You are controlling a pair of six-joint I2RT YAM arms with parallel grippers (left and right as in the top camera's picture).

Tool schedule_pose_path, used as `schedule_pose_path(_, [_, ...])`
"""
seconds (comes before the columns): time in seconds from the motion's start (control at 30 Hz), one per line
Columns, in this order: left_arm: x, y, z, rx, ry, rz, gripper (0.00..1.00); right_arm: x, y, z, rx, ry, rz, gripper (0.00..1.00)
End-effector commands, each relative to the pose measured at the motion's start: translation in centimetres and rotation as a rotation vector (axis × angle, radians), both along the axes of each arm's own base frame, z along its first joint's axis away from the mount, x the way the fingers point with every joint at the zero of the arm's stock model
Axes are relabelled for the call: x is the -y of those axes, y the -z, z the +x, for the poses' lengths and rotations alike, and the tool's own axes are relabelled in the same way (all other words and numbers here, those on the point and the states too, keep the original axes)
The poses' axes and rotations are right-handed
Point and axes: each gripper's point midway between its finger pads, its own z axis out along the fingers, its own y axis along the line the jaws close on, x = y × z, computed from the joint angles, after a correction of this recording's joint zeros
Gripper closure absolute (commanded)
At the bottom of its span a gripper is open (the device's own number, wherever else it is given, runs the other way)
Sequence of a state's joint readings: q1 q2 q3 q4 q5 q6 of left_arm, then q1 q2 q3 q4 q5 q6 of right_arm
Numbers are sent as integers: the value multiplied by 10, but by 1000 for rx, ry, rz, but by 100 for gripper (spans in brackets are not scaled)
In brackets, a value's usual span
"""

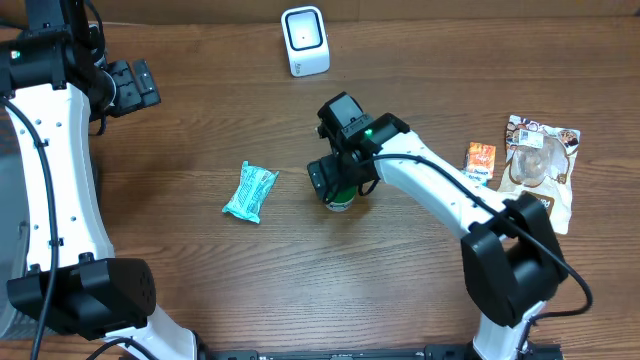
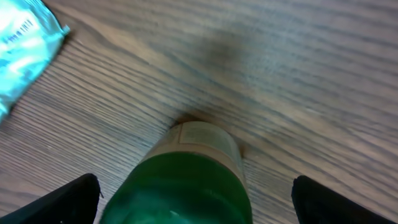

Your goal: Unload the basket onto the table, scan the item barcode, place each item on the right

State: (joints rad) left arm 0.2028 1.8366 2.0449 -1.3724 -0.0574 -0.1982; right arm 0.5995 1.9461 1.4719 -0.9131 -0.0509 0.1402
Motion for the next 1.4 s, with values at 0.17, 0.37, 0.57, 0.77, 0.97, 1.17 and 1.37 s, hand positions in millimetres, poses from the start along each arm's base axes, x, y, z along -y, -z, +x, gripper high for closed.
schedule_pose_path(0.17, [0, -14, -2, 33, 19, 21, 0, 2, 16, -11, -29, -59, -62, 14])
schedule_pose_path(0.37, [0, -14, -2, 33, 19, 21, 0, 2, 15, -8, -17, -82, -63, 25])
schedule_pose_path(0.57, [0, -14, -2, 33, 19, 21, 0, 2, 15, -8, -15, -82, -62, 43])
schedule_pose_path(0.77, [0, -14, -2, 33, 19, 21, 0, -7, 7, -10, -30, -92, -13, 49])
schedule_pose_path(0.97, [0, -14, -2, 33, 19, 21, 0, -38, -42, -17, -100, -125, 246, 49])
schedule_pose_path(1.17, [0, -14, -2, 33, 19, 21, 0, -53, -128, -24, -131, -282, 672, 49])
schedule_pose_path(1.37, [0, -14, -2, 33, 19, 21, 0, -30, -202, -21, -116, -339, 1012, 49])
